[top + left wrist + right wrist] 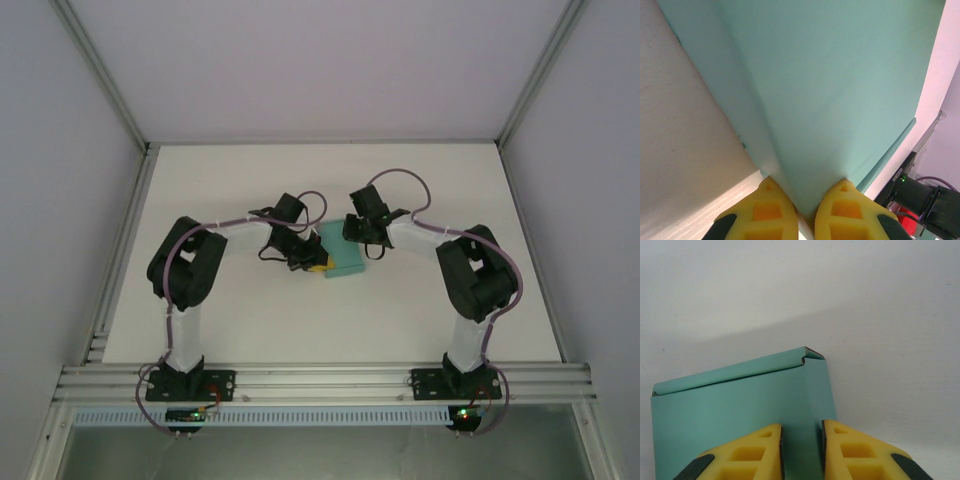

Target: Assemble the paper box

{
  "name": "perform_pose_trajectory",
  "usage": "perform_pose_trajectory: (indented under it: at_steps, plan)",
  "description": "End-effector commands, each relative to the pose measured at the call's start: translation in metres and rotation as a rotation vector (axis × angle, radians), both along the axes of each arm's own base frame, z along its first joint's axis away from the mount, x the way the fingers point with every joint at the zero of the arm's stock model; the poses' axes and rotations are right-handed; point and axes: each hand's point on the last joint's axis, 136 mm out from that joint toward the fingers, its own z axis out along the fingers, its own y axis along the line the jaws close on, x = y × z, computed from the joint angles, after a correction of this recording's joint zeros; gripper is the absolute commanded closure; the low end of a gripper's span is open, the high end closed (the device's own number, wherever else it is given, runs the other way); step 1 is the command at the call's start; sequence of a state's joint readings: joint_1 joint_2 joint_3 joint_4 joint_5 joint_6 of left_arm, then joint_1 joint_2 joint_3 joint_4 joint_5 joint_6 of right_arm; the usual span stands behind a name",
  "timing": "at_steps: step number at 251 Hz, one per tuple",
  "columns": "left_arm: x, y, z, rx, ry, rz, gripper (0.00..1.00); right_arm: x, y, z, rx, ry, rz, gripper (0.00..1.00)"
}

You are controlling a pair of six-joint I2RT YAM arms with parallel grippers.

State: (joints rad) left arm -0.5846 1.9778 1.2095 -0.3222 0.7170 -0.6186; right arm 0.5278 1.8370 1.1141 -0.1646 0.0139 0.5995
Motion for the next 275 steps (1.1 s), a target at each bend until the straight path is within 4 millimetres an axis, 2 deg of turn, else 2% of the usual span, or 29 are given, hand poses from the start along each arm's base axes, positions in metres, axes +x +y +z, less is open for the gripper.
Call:
perform_pose_trajectory:
  at_steps: [1, 24, 37, 57, 93, 128, 148, 177, 225, 275]
  plan:
    - [0.013, 0.03, -0.058, 0.241, -0.093, 0.044, 1.0, -0.108, -0.05, -0.093, -0.222, 0.457, 0.005, 0.77]
    - [0.013, 0.03, -0.054, 0.238, -0.098, 0.036, 1.0, -0.107, -0.05, -0.093, -0.226, 0.457, 0.003, 0.77]
    - [0.013, 0.028, -0.049, 0.226, -0.106, 0.035, 0.82, -0.107, -0.051, -0.092, -0.233, 0.454, 0.003, 0.77]
    - [0.015, 0.029, -0.041, 0.218, -0.135, 0.037, 0.67, -0.106, -0.054, -0.092, -0.248, 0.451, -0.002, 0.77]
    - [0.018, 0.032, -0.027, 0.211, -0.171, 0.061, 0.65, -0.106, -0.055, -0.092, -0.255, 0.452, -0.004, 0.77]
    - [0.023, 0.036, -0.005, 0.193, -0.216, 0.085, 0.46, -0.104, -0.055, -0.089, -0.257, 0.443, -0.007, 0.77]
    - [0.029, 0.041, 0.009, 0.181, -0.247, 0.103, 0.45, -0.103, -0.055, -0.089, -0.255, 0.442, -0.006, 0.77]
    - [0.038, 0.05, 0.022, 0.183, -0.281, 0.127, 0.35, -0.102, -0.054, -0.089, -0.25, 0.437, -0.007, 0.77]
    - [0.065, 0.058, 0.032, 0.165, -0.313, 0.172, 0.27, -0.099, -0.049, -0.086, -0.239, 0.426, -0.001, 0.77]
    - [0.1, 0.04, 0.037, 0.094, -0.337, 0.169, 0.24, -0.098, -0.048, -0.085, -0.24, 0.428, 0.003, 0.77]
